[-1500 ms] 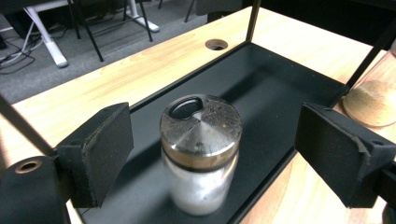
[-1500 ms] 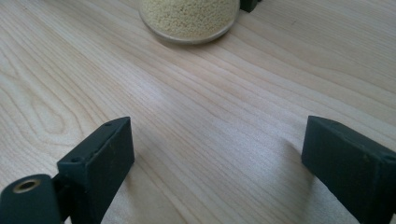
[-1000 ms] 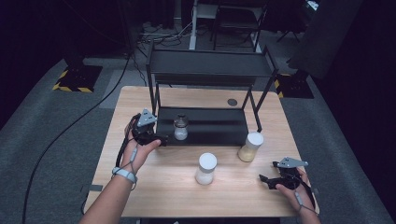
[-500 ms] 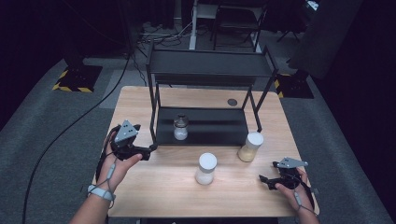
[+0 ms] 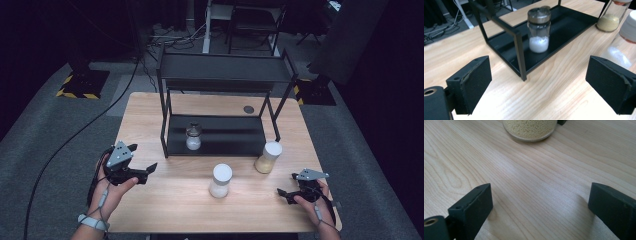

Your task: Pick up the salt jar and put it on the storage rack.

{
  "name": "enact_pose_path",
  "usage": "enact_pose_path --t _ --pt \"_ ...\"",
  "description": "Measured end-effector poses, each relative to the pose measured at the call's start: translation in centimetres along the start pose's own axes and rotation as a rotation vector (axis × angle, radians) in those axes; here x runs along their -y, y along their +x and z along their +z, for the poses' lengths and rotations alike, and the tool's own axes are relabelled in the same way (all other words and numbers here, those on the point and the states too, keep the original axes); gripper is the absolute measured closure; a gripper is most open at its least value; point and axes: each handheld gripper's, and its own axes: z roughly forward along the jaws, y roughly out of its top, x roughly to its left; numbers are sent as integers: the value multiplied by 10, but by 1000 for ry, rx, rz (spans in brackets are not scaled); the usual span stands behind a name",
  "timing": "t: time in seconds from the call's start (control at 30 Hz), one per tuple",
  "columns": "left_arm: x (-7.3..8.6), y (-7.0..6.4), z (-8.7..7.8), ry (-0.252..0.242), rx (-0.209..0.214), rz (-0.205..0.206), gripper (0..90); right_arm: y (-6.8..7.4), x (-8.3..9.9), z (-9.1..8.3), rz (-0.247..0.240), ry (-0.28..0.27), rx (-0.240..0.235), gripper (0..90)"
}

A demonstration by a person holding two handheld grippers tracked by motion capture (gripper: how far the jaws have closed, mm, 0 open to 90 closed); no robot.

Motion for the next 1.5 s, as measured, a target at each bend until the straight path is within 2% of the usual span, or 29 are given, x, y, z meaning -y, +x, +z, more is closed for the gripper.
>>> enact_pose_path --t 0.43,0.57,0.77,1.0,1.37,1.5 --pt "41 3 -1 23 8 -33 31 0 0 0 2 0 1 56" --pt "52 0 1 34 -10 -29 32 0 0 0 2 0 1 56" --pt "68 0 5 43 -16 -45 33 0 0 0 5 0 2 58" --pt "80 -4 10 63 -35 -25 40 0 0 0 6 -1 2 59" --pt "93 -3 20 131 -27 -46 43 1 0 0 8 -1 5 59" --pt "91 -2 23 170 -26 -45 47 1 0 0 8 -1 5 59"
